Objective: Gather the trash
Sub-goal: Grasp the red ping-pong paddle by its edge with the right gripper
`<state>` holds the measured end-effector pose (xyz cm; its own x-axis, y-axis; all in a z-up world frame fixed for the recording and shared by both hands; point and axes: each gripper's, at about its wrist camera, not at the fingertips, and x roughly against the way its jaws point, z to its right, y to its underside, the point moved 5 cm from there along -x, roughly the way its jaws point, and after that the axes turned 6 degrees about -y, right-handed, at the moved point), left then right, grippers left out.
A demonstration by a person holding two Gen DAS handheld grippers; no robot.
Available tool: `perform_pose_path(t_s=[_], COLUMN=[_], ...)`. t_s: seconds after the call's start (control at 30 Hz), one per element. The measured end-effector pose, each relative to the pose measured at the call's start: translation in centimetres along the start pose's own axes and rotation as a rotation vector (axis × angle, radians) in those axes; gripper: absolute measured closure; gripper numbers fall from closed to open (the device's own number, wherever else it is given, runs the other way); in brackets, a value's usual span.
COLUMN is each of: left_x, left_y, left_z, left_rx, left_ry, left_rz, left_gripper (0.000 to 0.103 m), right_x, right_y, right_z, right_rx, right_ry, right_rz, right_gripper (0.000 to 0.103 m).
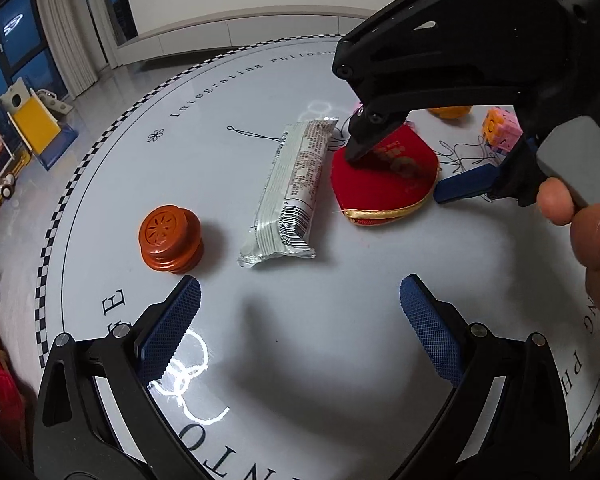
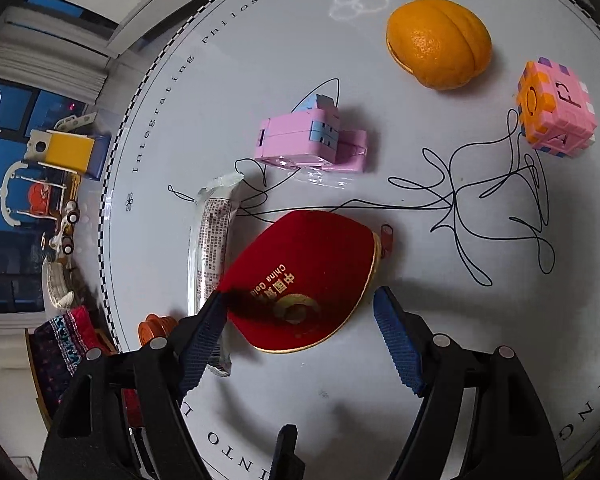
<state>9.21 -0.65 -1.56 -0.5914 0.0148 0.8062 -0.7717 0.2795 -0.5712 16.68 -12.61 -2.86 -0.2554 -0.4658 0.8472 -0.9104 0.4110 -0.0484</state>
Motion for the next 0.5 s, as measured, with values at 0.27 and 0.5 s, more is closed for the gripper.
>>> perform_pose_path(t_s=[0.27,0.5], left_x=[-1.9,-1.3], left_y=[-0.8,-0.6], left_z=[-0.5,-0.5], left_rx=[0.015,0.052], left_ry=[-0.002,0.010], left_rz=[-0.045,-0.056], left_gripper=[0.009,0.009], right_x=[-0.5,2.2], right_y=[-0.8,-0.6], right_z=[-0.9,-0.4], right_rx=[0.038,0.177], right_ry=[0.009,-0.058], right_rz=[0.006,0.018], right_gripper=[0.036,0.073])
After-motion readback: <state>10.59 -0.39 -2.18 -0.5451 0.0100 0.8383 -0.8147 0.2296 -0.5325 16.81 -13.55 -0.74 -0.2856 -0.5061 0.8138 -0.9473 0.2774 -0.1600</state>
